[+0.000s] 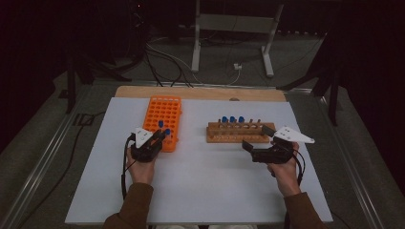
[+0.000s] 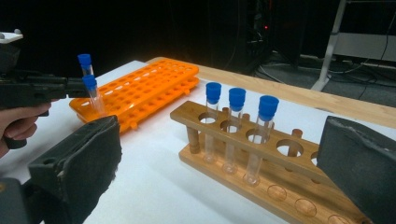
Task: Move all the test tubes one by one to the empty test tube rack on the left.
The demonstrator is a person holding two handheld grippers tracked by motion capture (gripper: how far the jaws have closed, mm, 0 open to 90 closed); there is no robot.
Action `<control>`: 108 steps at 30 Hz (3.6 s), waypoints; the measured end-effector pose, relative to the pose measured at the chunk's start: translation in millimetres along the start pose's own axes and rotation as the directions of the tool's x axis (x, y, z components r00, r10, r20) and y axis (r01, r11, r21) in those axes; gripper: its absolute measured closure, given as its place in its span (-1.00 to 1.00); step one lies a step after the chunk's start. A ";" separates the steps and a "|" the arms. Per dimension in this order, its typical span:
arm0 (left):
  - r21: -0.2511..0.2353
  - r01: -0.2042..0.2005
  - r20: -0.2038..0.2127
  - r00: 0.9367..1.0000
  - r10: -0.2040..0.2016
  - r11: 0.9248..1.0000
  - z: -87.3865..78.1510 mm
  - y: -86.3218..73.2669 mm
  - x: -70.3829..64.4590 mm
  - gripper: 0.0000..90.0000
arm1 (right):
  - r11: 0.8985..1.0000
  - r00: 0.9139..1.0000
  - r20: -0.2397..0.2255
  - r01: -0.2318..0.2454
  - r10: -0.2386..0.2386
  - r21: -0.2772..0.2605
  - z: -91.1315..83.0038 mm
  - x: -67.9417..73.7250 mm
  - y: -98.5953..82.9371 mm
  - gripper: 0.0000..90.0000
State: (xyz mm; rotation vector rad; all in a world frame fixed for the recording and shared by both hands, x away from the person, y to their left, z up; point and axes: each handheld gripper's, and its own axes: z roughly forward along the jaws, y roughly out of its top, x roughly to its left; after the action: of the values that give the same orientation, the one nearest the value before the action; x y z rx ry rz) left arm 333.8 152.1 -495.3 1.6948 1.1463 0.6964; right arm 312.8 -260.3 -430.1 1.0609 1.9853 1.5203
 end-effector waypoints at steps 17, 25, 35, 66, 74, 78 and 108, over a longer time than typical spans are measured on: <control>0.052 -0.057 0.006 0.998 0.057 0.997 -1.3 -5.8 -3.4 0.75 | 0.999 1.000 -0.007 0.006 -0.006 0.033 4.7 4.0 -4.6 -1.00; 0.092 -0.085 0.004 0.996 0.085 0.992 2.3 -9.5 -4.8 0.75 | 0.999 1.000 -0.007 0.002 -0.002 0.034 4.4 3.4 -5.4 -1.00; 0.109 0.008 0.019 1.000 -0.010 0.994 -0.8 -7.7 3.0 0.70 | 1.000 1.000 -0.006 0.002 -0.002 0.031 4.0 3.2 -5.2 -1.00; -0.017 0.058 0.071 0.996 -0.056 0.998 -68.0 3.7 17.8 -0.92 | 0.999 0.999 0.050 -0.003 0.000 0.053 26.0 -9.1 24.9 -0.81; -0.024 0.056 0.067 0.996 -0.055 0.998 -69.6 3.6 16.8 -0.98 | 0.995 0.992 0.120 -0.046 0.034 0.094 50.4 -27.3 23.6 -0.52; -0.022 0.065 0.065 0.996 -0.063 0.998 -68.6 1.6 17.4 -0.98 | 0.993 0.990 0.141 -0.046 0.031 0.106 59.9 -30.2 20.5 -0.12; -0.018 0.071 0.045 0.997 -0.070 0.997 -68.0 -0.9 18.9 -0.98 | 0.987 0.988 0.154 -0.048 0.024 0.154 90.6 -29.8 -1.5 0.67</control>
State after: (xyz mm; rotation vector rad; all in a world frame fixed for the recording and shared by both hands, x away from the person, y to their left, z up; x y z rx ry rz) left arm 284.3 195.7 -470.2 1.6375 1.1592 0.6214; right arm 395.9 -227.5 -463.3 1.2437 2.0152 1.2749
